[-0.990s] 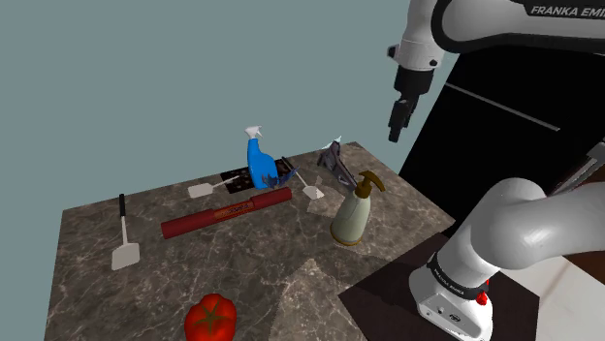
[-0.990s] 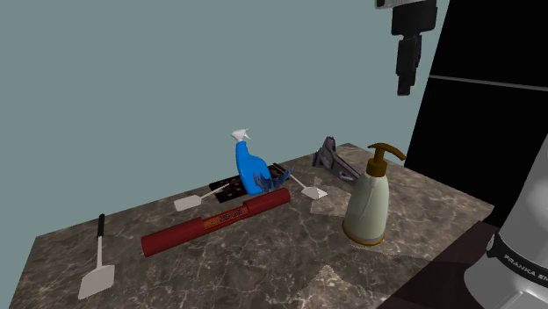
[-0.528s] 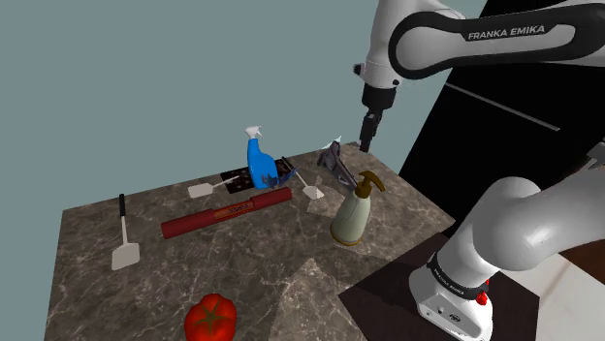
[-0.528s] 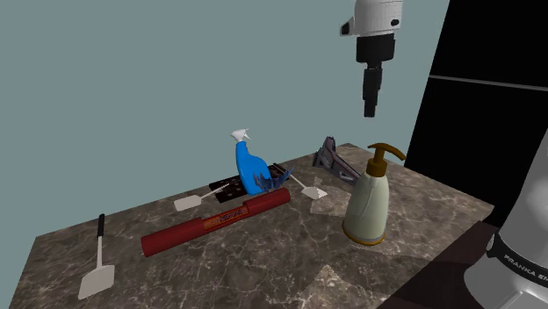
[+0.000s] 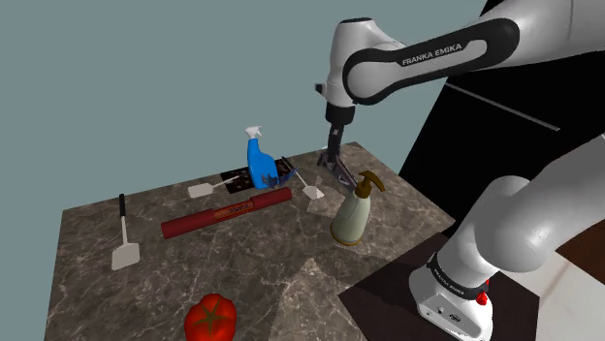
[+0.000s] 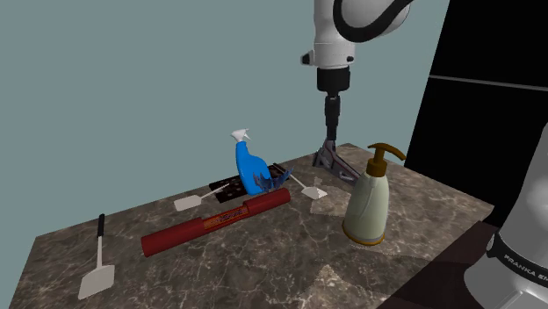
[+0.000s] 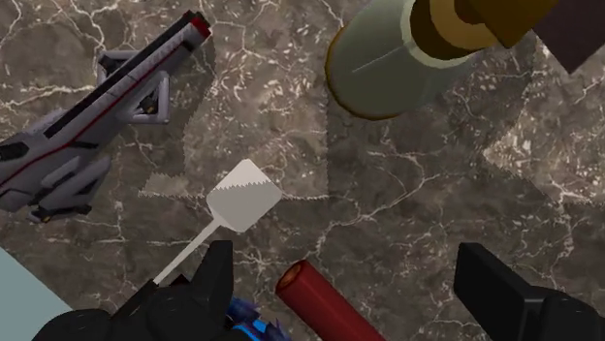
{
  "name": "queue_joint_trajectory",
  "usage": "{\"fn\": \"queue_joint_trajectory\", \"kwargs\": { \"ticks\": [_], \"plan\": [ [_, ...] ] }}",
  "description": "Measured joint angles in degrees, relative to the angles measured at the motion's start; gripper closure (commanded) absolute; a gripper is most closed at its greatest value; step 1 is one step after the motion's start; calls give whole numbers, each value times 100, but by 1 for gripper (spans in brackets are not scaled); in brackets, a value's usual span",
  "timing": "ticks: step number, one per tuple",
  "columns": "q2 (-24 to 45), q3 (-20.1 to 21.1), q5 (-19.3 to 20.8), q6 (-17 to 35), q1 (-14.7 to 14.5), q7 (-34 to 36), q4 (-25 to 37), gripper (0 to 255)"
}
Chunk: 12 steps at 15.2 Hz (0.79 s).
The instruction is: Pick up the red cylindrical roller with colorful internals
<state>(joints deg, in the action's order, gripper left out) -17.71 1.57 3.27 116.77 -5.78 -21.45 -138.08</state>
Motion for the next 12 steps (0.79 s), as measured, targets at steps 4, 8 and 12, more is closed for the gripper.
{"fn": "queue_joint_trajectory", "kwargs": {
  "ticks": [4, 8, 12],
  "plan": [
    [802, 108, -26, 547, -167, -261, 334, 0],
    [1524, 235, -24, 1055, -317, -505, 625, 0],
    [2363, 351, 38, 1498, -436, -763, 1100, 0]
  ]
}}
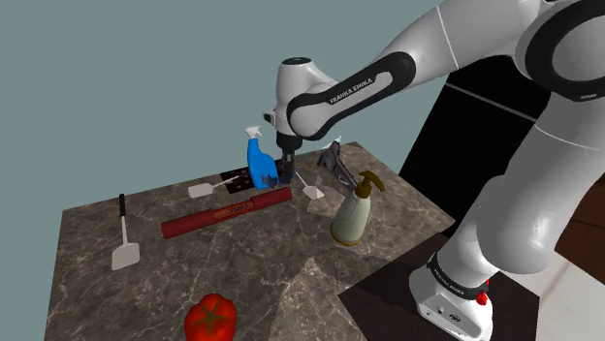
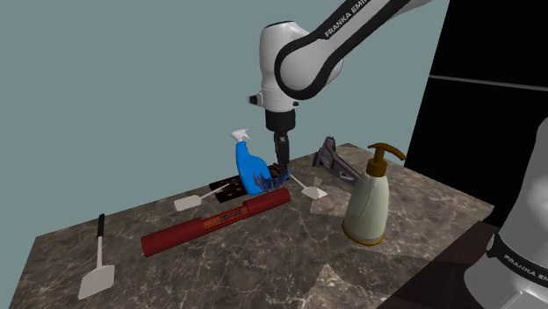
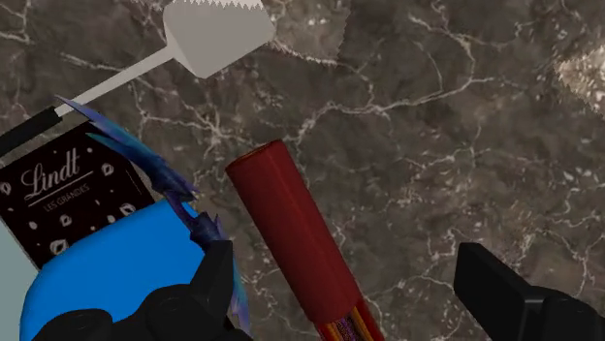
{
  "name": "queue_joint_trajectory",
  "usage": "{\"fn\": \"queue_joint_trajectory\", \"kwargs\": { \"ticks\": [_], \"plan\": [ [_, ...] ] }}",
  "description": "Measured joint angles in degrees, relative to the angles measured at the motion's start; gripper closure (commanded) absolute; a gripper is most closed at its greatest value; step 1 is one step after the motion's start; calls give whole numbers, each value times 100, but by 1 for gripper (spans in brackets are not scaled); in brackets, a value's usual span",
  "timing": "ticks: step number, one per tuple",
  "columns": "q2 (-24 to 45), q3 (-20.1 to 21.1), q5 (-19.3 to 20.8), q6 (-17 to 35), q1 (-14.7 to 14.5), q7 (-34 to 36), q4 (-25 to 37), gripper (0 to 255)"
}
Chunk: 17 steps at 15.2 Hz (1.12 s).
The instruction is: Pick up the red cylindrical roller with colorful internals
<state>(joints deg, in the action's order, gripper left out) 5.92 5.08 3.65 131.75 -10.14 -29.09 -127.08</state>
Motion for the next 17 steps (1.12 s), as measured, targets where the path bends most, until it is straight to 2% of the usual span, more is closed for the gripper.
{"fn": "queue_joint_trajectory", "kwargs": {
  "ticks": [10, 14, 17],
  "plan": [
    [1779, 311, 292, 609, -367, -522, 1335, 0],
    [2552, 406, 463, 728, -569, -702, 2049, 0],
    [2796, 412, 519, 837, -626, -729, 2193, 0]
  ]
}}
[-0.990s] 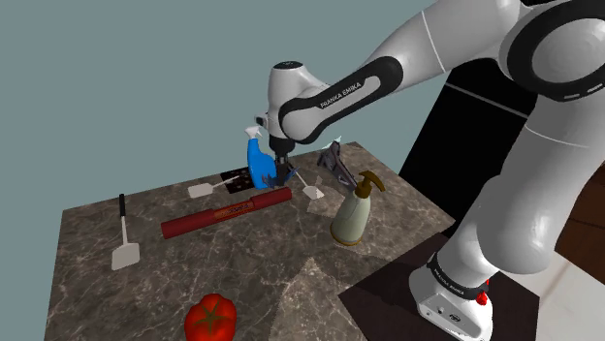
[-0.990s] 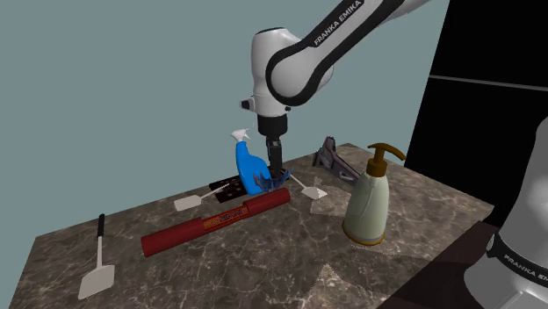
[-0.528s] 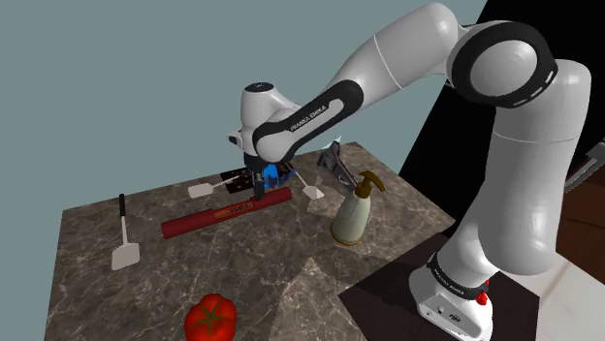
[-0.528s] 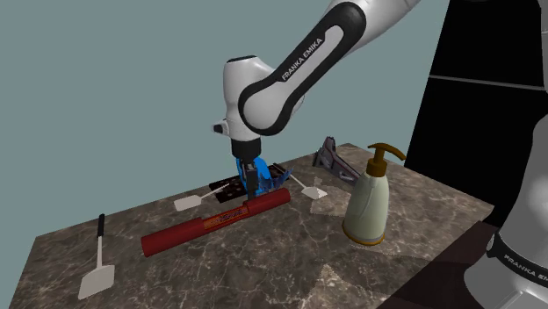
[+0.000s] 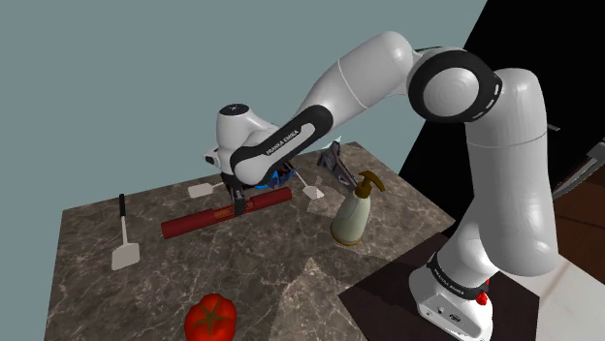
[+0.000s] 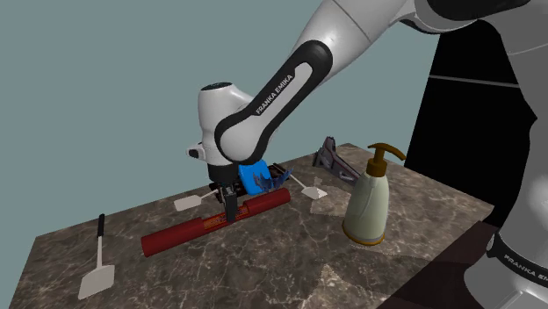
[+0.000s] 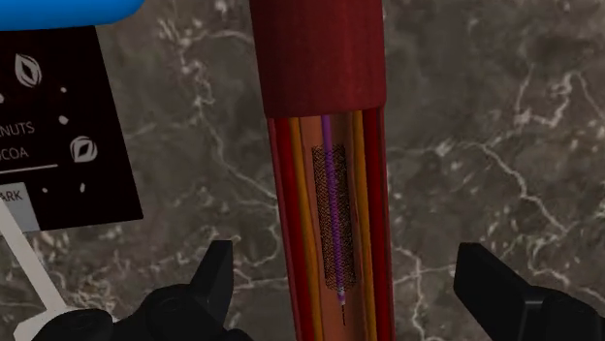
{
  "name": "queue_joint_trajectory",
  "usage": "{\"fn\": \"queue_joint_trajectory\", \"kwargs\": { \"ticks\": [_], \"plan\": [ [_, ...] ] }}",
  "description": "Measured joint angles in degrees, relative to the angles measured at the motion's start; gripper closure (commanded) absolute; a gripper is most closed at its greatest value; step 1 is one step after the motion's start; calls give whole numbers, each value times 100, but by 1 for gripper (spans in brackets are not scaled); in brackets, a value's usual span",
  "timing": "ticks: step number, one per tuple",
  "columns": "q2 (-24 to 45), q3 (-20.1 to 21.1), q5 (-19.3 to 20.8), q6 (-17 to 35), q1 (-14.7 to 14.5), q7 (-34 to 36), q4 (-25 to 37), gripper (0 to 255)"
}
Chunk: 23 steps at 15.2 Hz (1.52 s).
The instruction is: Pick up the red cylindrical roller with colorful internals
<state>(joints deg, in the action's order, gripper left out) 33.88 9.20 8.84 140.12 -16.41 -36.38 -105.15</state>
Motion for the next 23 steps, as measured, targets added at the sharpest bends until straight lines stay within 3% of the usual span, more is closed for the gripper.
{"fn": "queue_joint_trajectory", "kwargs": {
  "ticks": [6, 7, 23],
  "plan": [
    [327, -51, 66, 248, -43, 32, 79, 0],
    [341, -53, 69, 257, -45, 33, 85, 255],
    [51, -3, 11, 27, -1, -13, 25, 255]
  ]
}}
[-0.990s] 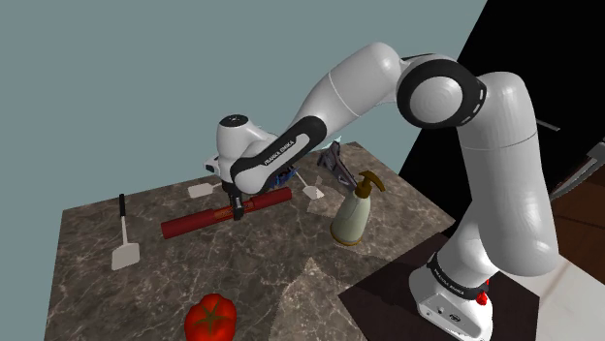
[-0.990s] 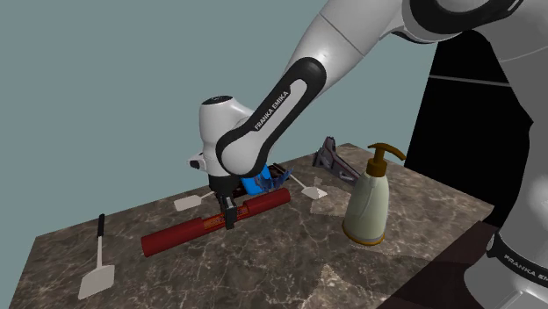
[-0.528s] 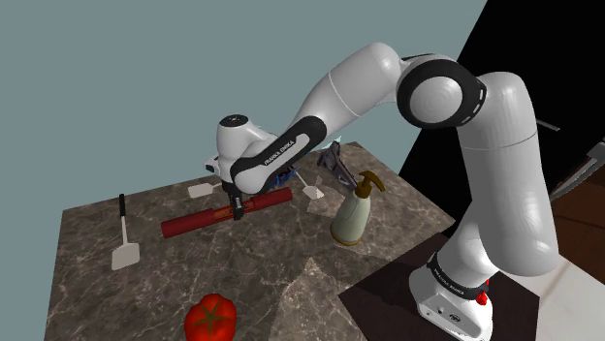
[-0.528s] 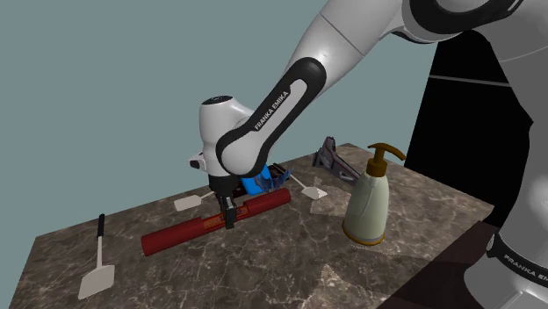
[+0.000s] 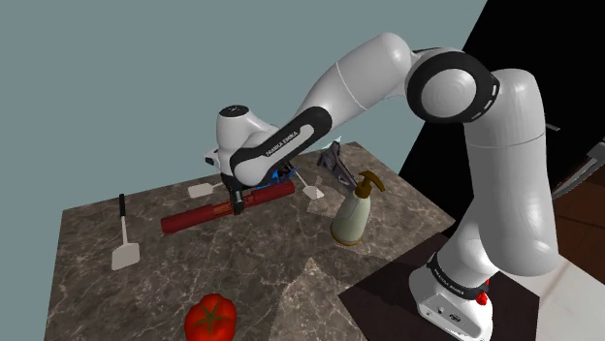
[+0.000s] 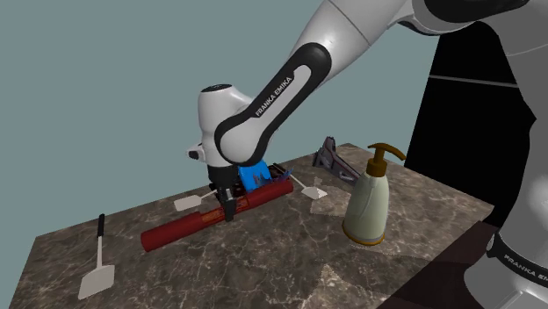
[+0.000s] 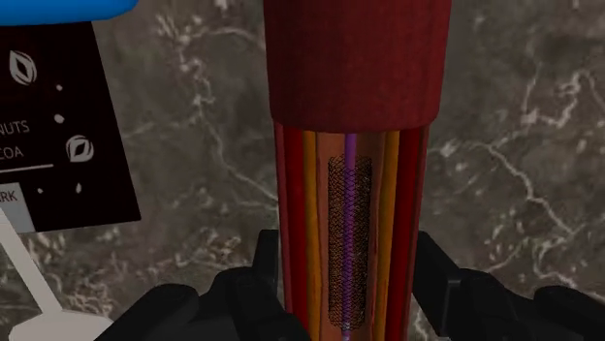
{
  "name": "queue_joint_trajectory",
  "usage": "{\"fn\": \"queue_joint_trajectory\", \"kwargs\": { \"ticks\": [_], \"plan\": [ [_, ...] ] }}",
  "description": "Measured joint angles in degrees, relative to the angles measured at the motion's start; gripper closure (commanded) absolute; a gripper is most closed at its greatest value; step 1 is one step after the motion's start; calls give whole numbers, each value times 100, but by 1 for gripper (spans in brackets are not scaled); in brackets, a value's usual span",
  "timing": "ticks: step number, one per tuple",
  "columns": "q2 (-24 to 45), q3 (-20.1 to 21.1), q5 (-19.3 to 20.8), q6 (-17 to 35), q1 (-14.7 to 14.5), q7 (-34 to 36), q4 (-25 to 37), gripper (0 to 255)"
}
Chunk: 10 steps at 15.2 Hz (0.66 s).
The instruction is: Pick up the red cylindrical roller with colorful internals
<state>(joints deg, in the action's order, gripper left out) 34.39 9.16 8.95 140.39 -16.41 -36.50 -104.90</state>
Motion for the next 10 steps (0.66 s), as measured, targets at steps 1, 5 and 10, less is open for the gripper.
{"fn": "queue_joint_trajectory", "kwargs": {
  "ticks": [1, 5, 10],
  "plan": [
    [-40, 8, -10, -45, 5, -7, 5, 255],
    [-231, 43, -58, -263, 34, -46, 33, 255],
    [-491, 89, -118, -525, 51, -70, 38, 255]
  ]
}}
